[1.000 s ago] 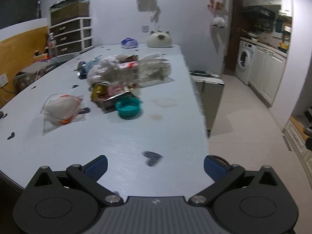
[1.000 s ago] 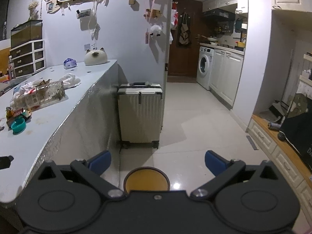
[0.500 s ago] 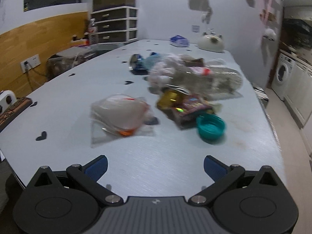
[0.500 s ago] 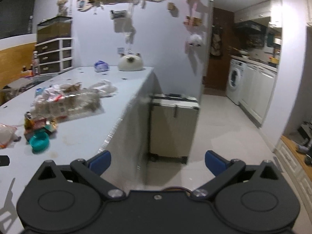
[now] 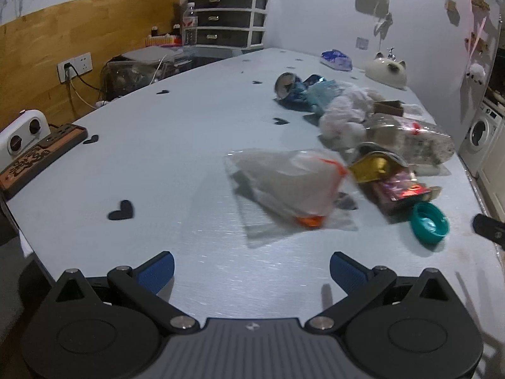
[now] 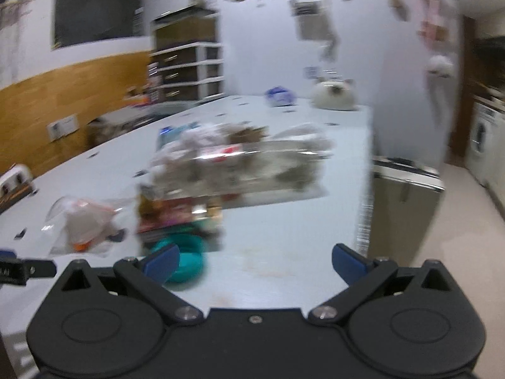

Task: Collect trash
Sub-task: 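Move both tools toward the trash on the table, then grasp the teal bottle cap with the right tool while the left tool grasps the clear plastic bag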

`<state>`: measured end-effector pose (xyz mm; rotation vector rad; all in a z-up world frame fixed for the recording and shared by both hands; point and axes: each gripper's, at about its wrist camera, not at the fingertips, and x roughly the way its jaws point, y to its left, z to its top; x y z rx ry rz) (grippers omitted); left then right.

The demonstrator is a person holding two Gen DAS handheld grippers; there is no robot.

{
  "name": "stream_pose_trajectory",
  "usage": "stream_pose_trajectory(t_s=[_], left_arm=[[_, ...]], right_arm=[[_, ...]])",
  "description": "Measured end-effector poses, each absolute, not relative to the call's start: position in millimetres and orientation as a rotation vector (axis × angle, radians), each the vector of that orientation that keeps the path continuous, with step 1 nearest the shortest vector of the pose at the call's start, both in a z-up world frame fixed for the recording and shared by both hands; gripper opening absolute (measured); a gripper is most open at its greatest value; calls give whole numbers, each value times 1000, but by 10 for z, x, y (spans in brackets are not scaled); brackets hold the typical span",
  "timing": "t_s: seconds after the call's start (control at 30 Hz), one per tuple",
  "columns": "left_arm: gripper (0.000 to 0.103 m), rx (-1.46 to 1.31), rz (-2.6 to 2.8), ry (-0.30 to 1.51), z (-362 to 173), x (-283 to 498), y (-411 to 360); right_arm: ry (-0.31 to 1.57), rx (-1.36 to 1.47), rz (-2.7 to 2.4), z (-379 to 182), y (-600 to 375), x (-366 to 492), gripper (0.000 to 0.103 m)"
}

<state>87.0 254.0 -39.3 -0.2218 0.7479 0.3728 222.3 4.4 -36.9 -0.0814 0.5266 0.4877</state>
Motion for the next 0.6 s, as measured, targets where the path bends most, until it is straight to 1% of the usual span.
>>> stream_pose_trajectory(t_s=[0.1, 0.17, 0.3, 0.4, 0.47, 0.5, 0.53, 0.6], left_arm=[[103, -213, 335, 753, -358, 889, 2627], [103, -167, 291, 741, -315, 911, 2635], [103, -1, 264, 649, -216, 958, 2599], [103, 138, 221, 605, -140, 1029, 2545], [103, 238, 190, 591, -116, 1110, 2490], [103, 296, 176, 585, -119, 1152, 2449], [103, 364, 163, 576, -134, 1179, 2400], [103, 518, 149, 565, -192, 1243, 2289]], right_arm=[[544, -128, 535, -437, 300, 2251, 102], [555, -165, 559, -463, 440, 2258, 92], [585, -178, 608, -501, 614, 2311, 84], [605, -195, 608, -542, 703, 2346, 74], [625, -190, 618, -579, 704, 2373, 59], [637, -178, 627, -592, 700, 2383, 57], [630, -173, 627, -590, 693, 2375, 52], [629, -168, 631, -589, 686, 2372, 51]])
